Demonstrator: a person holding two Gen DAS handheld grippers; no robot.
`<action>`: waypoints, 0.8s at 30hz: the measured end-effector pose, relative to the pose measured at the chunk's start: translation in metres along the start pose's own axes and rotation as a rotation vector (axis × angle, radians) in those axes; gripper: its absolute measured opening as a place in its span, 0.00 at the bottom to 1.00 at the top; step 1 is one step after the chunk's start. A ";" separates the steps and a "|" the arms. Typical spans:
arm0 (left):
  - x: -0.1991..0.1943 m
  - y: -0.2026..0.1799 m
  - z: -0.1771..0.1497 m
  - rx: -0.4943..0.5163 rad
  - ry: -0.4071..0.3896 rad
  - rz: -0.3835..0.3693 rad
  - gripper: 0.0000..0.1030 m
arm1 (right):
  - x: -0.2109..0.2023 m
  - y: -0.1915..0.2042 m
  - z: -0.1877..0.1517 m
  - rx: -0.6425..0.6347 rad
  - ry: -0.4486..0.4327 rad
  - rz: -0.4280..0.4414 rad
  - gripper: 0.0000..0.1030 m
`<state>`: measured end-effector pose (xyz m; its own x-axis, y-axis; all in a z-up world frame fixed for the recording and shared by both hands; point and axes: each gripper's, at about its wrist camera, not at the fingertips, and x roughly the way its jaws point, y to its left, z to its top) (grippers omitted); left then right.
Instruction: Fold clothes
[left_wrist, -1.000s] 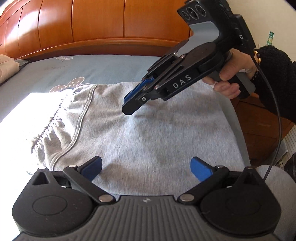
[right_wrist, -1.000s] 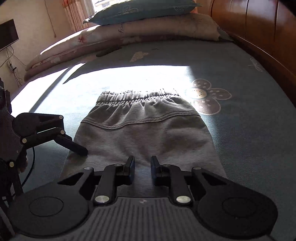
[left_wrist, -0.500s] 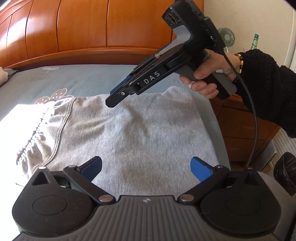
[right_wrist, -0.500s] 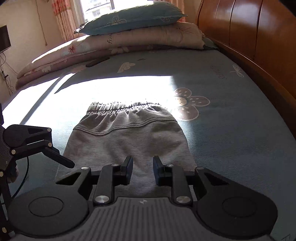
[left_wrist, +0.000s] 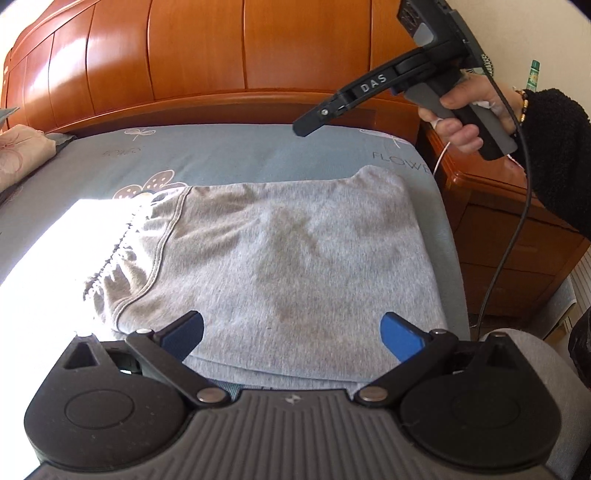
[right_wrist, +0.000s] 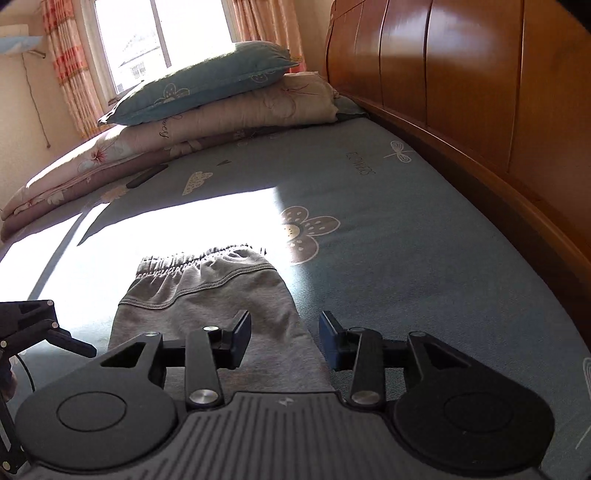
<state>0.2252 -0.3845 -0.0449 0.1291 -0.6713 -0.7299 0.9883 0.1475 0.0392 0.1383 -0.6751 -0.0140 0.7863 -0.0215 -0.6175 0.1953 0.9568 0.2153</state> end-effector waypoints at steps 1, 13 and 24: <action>-0.003 0.001 -0.004 -0.015 0.009 0.014 0.98 | -0.008 -0.005 -0.001 0.013 -0.001 -0.006 0.45; -0.020 0.004 -0.031 -0.167 0.036 0.050 0.98 | 0.013 -0.034 -0.068 0.196 0.141 -0.023 0.41; -0.025 -0.002 -0.047 -0.187 0.063 0.136 0.98 | -0.029 -0.048 -0.088 0.205 0.153 -0.133 0.45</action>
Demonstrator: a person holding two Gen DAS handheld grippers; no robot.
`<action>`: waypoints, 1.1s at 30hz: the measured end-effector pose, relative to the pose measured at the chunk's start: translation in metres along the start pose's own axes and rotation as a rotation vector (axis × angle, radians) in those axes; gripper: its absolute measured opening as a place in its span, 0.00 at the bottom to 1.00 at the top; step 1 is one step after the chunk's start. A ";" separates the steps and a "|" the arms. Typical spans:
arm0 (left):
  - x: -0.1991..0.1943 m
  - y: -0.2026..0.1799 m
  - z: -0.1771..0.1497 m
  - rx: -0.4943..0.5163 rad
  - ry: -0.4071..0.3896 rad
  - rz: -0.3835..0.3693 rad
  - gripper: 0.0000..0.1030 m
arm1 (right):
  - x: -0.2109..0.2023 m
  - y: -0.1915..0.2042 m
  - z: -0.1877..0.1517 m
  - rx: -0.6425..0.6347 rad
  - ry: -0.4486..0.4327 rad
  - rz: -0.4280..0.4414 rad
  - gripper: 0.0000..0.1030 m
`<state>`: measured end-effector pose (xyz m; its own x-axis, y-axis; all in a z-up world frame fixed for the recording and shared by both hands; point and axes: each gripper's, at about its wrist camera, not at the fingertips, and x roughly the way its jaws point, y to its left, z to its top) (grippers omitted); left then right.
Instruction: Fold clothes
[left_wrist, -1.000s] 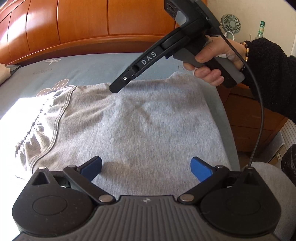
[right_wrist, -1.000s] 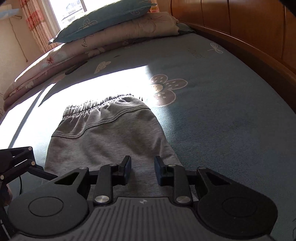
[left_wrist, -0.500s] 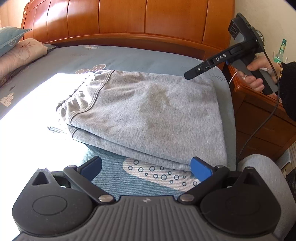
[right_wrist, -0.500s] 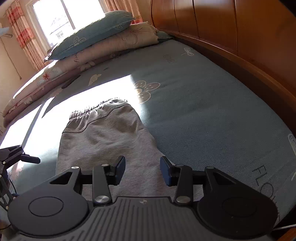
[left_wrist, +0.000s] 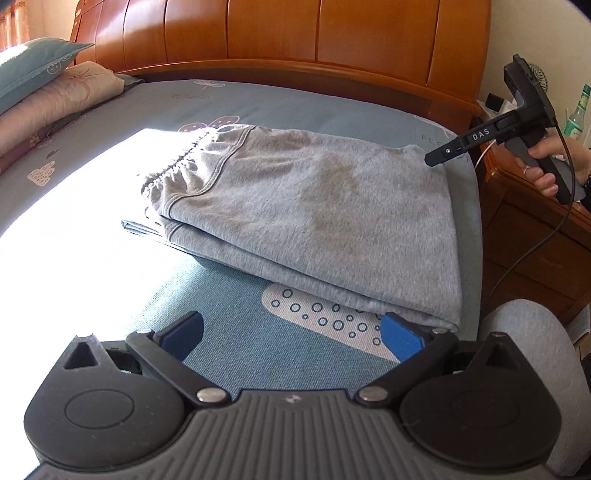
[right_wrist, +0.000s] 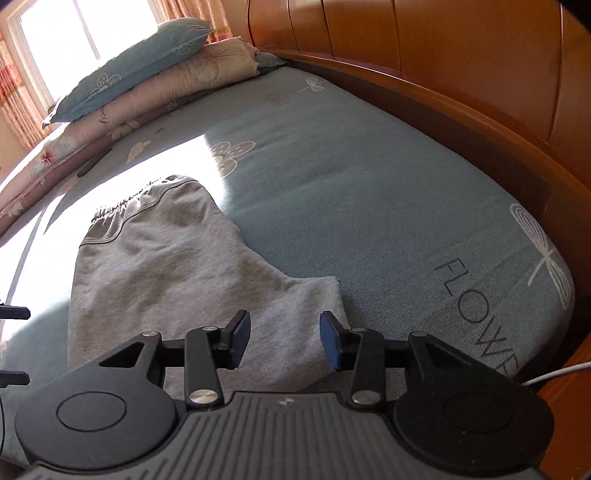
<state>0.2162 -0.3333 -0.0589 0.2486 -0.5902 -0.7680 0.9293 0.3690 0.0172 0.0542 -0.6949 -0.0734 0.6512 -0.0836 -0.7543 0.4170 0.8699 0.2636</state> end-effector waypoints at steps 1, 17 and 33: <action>-0.001 0.000 -0.002 -0.001 0.003 0.019 0.98 | 0.003 -0.003 -0.003 0.015 0.007 -0.019 0.45; -0.037 0.000 -0.027 -0.030 -0.094 0.181 0.99 | 0.001 0.080 -0.025 -0.210 0.064 -0.049 0.53; -0.086 -0.023 -0.050 -0.099 -0.251 0.264 0.99 | 0.012 0.158 -0.053 -0.250 0.188 0.029 0.61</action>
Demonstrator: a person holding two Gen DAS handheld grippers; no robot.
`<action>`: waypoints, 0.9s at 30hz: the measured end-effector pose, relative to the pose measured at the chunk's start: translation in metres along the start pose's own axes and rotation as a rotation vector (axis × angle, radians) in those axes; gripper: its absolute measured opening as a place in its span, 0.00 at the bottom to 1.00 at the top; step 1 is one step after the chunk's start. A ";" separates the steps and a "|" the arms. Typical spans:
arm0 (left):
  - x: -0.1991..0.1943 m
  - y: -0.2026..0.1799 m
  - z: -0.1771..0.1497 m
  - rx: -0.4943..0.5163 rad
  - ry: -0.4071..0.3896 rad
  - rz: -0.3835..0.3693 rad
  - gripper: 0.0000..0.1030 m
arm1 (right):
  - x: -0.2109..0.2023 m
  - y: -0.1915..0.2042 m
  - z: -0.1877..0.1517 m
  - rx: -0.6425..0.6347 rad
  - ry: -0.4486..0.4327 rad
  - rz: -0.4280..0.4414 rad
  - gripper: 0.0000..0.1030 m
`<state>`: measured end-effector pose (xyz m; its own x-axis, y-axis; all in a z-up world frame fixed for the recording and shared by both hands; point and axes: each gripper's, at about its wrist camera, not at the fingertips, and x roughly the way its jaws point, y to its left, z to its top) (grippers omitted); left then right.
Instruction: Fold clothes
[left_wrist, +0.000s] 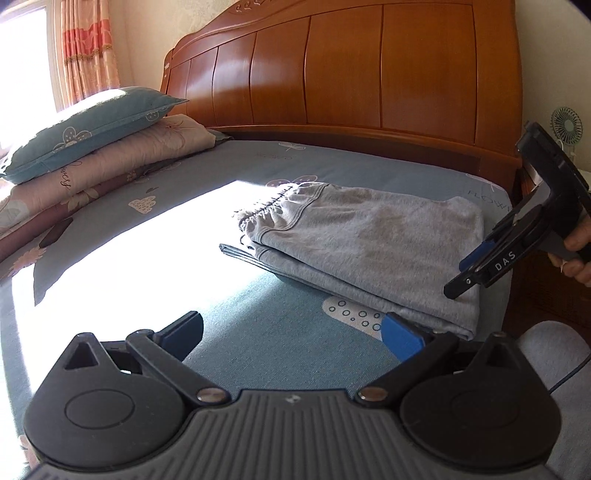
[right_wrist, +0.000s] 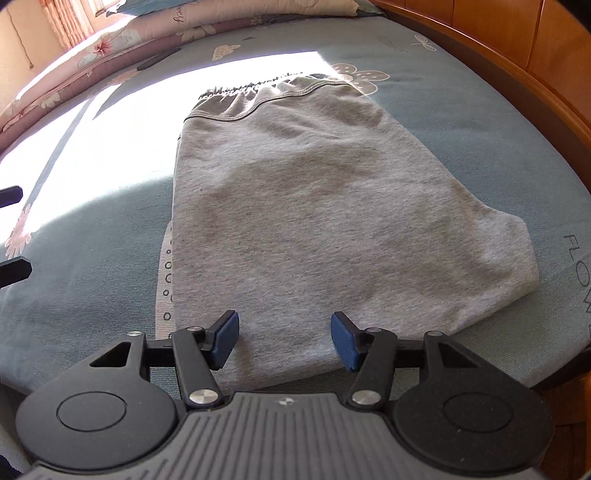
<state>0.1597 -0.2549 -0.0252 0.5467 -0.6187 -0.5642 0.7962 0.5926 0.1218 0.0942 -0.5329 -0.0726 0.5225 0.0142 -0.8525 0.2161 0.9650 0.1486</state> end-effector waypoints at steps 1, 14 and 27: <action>-0.004 0.001 -0.001 -0.012 -0.011 0.012 0.99 | 0.003 0.002 -0.001 0.002 0.006 -0.004 0.63; -0.057 0.021 -0.024 -0.213 -0.092 0.195 0.99 | -0.002 0.062 -0.019 -0.009 0.011 0.095 0.65; -0.058 0.030 -0.046 -0.295 -0.048 0.298 0.99 | 0.037 0.060 0.073 0.023 -0.193 0.109 0.68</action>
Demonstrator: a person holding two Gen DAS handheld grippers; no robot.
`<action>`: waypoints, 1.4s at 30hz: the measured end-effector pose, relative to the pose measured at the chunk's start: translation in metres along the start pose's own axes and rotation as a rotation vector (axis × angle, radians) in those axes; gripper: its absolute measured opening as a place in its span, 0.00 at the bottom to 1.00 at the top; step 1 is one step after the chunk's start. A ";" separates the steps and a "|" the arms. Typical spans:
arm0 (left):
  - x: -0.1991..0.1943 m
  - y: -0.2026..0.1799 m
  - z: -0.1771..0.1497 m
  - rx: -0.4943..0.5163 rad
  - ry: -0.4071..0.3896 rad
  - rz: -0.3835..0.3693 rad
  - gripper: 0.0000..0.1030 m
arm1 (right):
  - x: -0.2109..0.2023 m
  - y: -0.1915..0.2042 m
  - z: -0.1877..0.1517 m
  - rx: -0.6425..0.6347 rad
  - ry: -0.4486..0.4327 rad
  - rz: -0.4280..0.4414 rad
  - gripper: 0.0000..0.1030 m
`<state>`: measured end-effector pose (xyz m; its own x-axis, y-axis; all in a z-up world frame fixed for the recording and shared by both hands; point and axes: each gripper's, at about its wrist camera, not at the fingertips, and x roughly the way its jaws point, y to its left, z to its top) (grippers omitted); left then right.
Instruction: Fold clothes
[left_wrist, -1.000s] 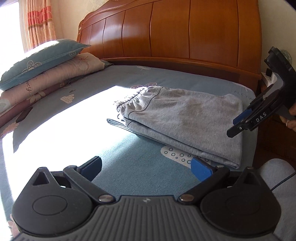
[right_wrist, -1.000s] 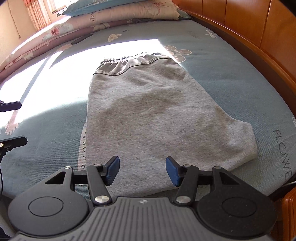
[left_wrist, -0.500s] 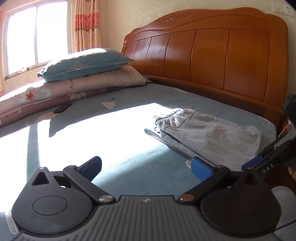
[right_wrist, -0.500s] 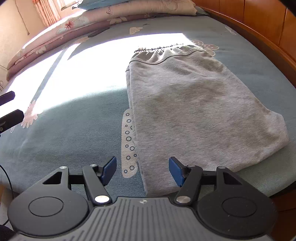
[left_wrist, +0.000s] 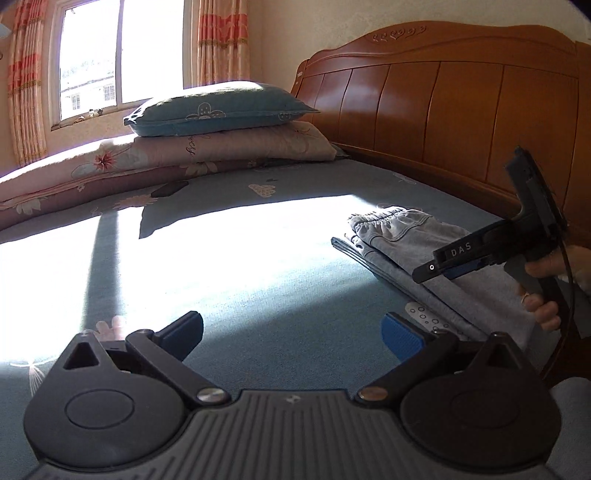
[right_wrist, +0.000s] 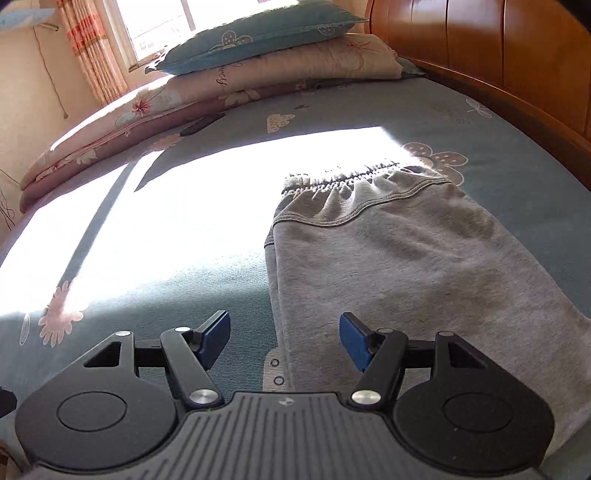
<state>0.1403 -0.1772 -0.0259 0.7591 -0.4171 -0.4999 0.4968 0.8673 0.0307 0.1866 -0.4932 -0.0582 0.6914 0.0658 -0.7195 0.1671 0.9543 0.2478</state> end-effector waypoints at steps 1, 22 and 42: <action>0.001 0.004 -0.002 -0.006 0.002 0.015 0.99 | 0.011 -0.004 -0.001 0.028 0.032 -0.011 0.68; 0.030 0.024 -0.018 0.053 -0.010 0.061 0.99 | 0.056 0.046 0.048 -0.083 -0.043 -0.064 0.83; -0.059 0.019 0.011 -0.089 -0.004 0.177 0.99 | -0.088 0.139 -0.059 -0.149 0.012 -0.053 1.00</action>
<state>0.1088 -0.1392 0.0135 0.8330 -0.2564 -0.4903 0.3161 0.9478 0.0413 0.1071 -0.3491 0.0010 0.6760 0.0166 -0.7368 0.0962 0.9892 0.1105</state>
